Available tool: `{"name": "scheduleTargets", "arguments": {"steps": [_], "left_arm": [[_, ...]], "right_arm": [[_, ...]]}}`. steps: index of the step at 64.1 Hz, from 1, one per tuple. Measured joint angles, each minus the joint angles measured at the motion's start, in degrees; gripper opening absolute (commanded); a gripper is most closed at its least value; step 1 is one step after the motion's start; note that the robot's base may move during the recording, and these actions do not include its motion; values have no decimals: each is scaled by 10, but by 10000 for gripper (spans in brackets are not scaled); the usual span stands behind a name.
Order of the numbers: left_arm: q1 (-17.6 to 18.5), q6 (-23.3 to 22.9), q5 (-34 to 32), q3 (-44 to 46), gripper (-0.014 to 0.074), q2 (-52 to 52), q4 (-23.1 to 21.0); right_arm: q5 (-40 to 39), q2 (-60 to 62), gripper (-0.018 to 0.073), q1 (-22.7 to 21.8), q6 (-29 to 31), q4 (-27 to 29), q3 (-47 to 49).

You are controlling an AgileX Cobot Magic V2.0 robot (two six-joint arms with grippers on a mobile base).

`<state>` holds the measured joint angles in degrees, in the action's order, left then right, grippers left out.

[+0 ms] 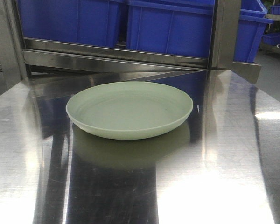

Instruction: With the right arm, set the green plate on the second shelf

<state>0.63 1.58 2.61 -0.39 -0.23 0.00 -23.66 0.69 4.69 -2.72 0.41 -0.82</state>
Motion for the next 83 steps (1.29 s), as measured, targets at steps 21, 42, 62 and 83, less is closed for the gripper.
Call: {"name": "scheduleTargets", "arguments": {"steps": [21, 42, 62, 83], "left_arm": [[0, 0, 1, 0, 130, 0, 0], [0, 0, 1, 0, 130, 0, 0], [0, 0, 1, 0, 130, 0, 0], [0, 0, 1, 0, 130, 0, 0]], "right_arm": [[241, -143, 54, 0, -83, -10, 302], [597, -521, 54, 53, -81, 44, 635], [673, -747, 517, 130, -68, 132, 701], [686, -885, 599, 135, -66, 212, 701]]}}
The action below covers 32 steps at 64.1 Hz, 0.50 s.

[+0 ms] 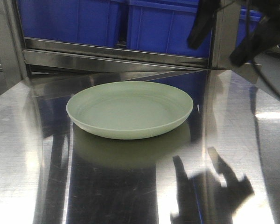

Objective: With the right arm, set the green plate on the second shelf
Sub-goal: 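Lower the right gripper onto the plate rim and close on it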

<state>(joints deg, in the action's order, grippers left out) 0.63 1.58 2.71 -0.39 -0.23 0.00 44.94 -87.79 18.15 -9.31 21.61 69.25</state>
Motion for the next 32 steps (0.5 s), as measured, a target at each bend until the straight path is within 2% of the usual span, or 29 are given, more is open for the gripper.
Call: {"name": "scheduleTargets", "arguments": {"steps": [32], "left_arm": [[0, 0, 0, 0, 130, 0, 0]], "right_arm": [[-51, -139, 594, 27, 7, 40, 0]]}}
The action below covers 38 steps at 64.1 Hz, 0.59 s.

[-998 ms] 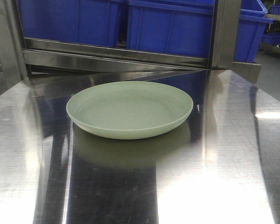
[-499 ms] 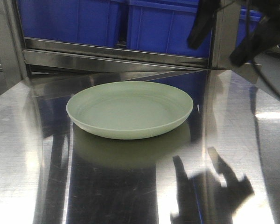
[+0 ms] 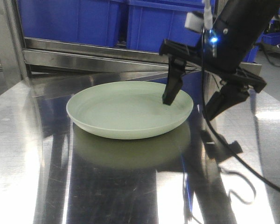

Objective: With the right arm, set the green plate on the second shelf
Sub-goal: 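Lower the right gripper onto the plate rim and close on it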

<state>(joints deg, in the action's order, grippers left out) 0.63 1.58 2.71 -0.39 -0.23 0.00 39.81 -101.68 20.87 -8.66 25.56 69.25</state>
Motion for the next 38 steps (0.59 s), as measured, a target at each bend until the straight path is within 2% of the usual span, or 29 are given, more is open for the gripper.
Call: {"name": "scheduleTargets", "arguments": {"steps": [14, 19, 38], "left_arm": [[0, 0, 0, 0, 130, 0, 0], [0, 0, 0, 0, 130, 0, 0], [0, 0, 0, 0, 130, 0, 0]], "right_arm": [[-18, -14, 592, 0, 1, 12, 0], [-28, -14, 564, 0, 1, 15, 0], [-32, -25, 180, 0, 1, 22, 0]]}}
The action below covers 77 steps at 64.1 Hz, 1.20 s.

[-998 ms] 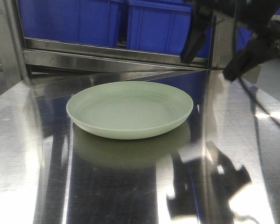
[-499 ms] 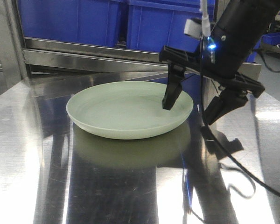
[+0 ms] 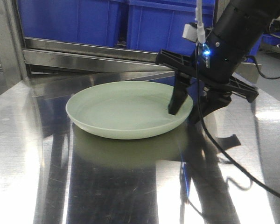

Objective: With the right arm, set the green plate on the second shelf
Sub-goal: 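Lower the right gripper onto the plate rim and close on it, then lift the pale green plate up off the table with the right gripper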

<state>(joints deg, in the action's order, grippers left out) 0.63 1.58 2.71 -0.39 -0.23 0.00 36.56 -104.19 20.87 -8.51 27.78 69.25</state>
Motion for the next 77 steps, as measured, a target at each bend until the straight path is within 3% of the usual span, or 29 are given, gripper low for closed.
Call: {"name": "scheduleTargets", "arguments": {"steps": [7, 21, 33, 46, 77], "left_arm": [[0, 0, 0, 0, 130, 0, 0], [0, 0, 0, 0, 130, 0, 0], [0, 0, 0, 0, 130, 0, 0], [0, 0, 0, 0, 130, 0, 0], [0, 0, 0, 0, 130, 0, 0]], "right_arm": [[0, -2, 39, 0, -1, 4, 1], [-2, 6, 56, -1, -3, 3, 4], [3, 83, 56, -1, 0, -65, -1], [-12, 253, 56, -1, 1, -119, -38], [-101, 730, 58, -1, 3, -162, -256]]}}
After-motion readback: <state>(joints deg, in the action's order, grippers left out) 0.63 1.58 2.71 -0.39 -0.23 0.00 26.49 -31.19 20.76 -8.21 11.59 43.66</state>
